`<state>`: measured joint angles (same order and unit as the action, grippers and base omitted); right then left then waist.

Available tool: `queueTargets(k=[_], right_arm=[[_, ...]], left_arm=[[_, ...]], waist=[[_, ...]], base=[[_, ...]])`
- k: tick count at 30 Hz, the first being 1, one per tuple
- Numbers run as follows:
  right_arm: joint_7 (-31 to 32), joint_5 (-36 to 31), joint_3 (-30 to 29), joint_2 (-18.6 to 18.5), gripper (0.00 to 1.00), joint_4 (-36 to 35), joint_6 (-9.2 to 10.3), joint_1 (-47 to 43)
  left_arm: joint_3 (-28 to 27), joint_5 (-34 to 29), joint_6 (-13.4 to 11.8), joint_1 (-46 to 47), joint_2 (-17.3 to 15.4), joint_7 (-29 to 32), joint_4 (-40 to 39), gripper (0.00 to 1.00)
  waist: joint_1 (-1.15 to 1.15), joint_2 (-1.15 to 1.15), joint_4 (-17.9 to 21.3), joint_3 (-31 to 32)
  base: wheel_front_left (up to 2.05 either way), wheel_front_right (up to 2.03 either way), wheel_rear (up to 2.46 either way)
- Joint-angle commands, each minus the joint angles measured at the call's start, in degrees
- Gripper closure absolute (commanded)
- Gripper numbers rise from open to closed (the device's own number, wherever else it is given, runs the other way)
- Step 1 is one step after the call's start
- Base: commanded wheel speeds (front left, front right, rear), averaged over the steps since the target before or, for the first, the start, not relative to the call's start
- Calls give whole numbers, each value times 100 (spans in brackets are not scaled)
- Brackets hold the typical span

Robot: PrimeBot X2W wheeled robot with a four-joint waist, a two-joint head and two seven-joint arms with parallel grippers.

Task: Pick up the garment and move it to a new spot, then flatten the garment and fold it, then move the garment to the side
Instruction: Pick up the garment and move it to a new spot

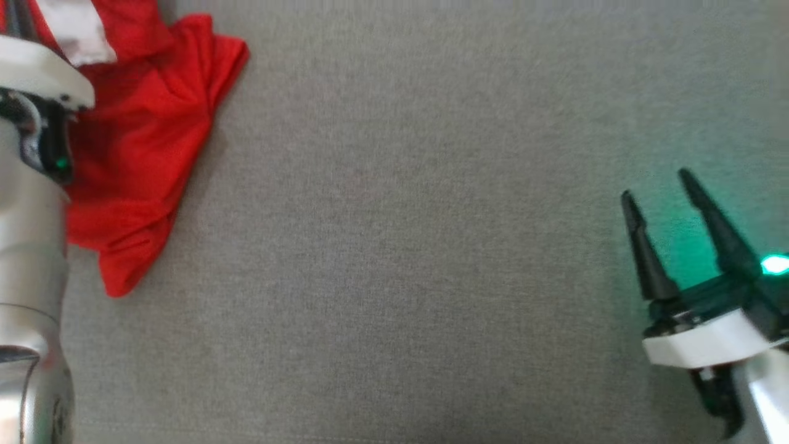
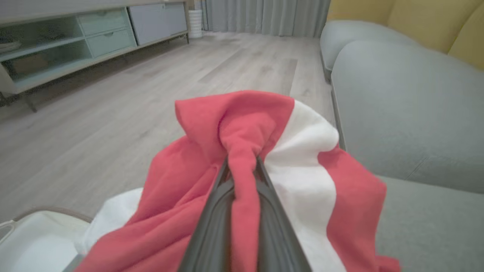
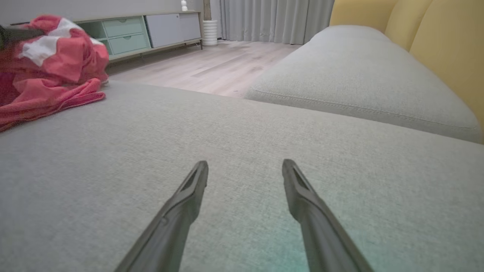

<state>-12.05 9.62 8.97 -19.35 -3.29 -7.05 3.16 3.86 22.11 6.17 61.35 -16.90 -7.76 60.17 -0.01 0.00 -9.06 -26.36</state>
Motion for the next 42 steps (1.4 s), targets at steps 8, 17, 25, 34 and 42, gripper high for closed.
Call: queueTargets(k=[8,17,25,34,42], right_arm=[[-232,126,317,457,0,425,-44,-58],[-292,163,474,907,0,712,-44,49],[-294,224,482,1138,0,686,-44,108],[-295,292,521,1241,0,763,-44,216],[-295,269,523,1257,0,825,-44,164]], left_arm=[[717,330,127,-67,-195,503,-1942,100],[2008,2268,130,-2038,-156,2158,-6056,100],[3249,2395,-59,-3270,672,2349,-6792,100],[3997,1733,-98,-3173,1255,1597,-4847,100],[4233,1201,-304,-3010,1287,942,-3722,0]], waist=[[1,0,337,1196],[1,0,937,1649],[1,0,1523,1487],[1,0,2020,1295],[1,0,2071,1410]], base=[[0,0,0],[0,0,0],[0,0,0],[0,0,0],[0,0,0]])
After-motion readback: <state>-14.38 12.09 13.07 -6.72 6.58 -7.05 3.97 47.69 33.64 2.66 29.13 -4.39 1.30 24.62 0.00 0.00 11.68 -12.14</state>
